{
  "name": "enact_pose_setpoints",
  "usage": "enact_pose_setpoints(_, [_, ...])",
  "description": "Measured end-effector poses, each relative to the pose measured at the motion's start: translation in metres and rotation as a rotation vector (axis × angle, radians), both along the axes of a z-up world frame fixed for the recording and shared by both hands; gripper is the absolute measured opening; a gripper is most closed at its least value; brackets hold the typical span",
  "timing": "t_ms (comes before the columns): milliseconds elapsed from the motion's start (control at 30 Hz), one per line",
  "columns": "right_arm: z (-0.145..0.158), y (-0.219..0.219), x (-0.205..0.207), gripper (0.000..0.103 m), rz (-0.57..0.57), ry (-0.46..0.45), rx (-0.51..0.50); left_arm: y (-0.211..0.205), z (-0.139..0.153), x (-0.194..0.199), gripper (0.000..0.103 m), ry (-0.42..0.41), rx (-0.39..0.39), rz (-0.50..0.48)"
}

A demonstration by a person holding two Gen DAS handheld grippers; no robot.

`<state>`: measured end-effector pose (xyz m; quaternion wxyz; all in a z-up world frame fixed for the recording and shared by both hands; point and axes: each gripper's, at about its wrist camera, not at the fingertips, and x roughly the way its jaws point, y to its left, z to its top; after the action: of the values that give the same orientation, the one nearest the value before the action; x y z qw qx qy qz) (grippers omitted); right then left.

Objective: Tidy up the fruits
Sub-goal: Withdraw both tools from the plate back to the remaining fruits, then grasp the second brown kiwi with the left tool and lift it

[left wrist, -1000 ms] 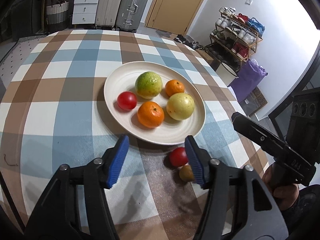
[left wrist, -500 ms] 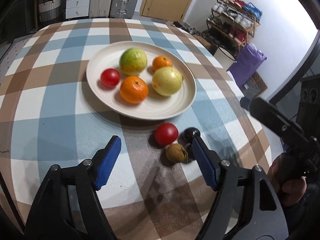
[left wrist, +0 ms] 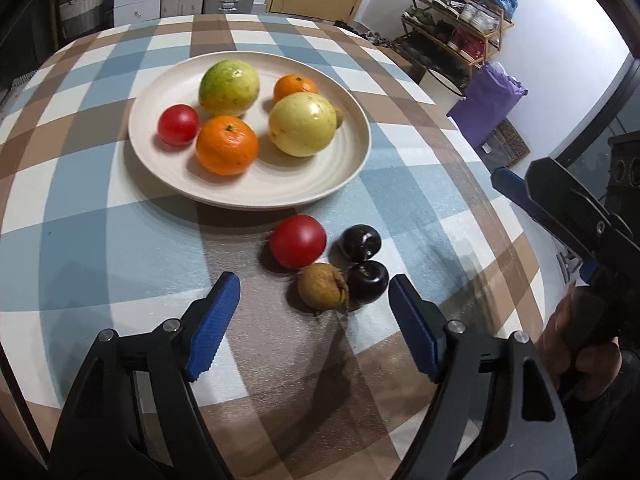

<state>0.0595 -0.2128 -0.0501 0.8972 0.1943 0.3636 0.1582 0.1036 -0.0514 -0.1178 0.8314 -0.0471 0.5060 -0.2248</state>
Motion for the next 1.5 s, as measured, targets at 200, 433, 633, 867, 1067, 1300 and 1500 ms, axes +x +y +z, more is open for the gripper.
enact_pose_setpoints(200, [-0.001,-0.006,-0.002,0.088,-0.007,0.000,0.008,0.000,-0.005,0.003,0.048,0.038,-0.055,-0.019])
enact_pose_setpoints(433, [-0.002,-0.008,-0.002,0.088,-0.007,0.002,0.011,0.011,-0.011,0.009,0.027,0.105,-0.176,-0.033])
enact_pose_setpoints(633, [-0.002,-0.008,-0.003,0.088,-0.007,0.001,0.008,0.022,-0.016,0.010,0.023,0.116,-0.193,-0.015])
enact_pose_setpoints(867, [-0.001,-0.008,-0.003,0.088,-0.002,0.005,0.008,0.024,-0.014,0.006,0.023,0.099,-0.189,-0.009])
enact_pose_setpoints(1067, [0.000,-0.006,-0.003,0.088,0.003,0.011,0.009,0.032,-0.004,0.001,0.023,0.078,-0.199,-0.004])
enact_pose_setpoints(1300, [-0.009,0.006,-0.006,0.088,0.031,0.057,0.003,0.049,0.002,-0.005,0.023,0.059,-0.220,0.018])
enact_pose_setpoints(1500, [-0.024,0.017,-0.007,0.088,0.053,0.116,0.019,0.063,0.006,-0.010,0.023,0.044,-0.236,0.031])
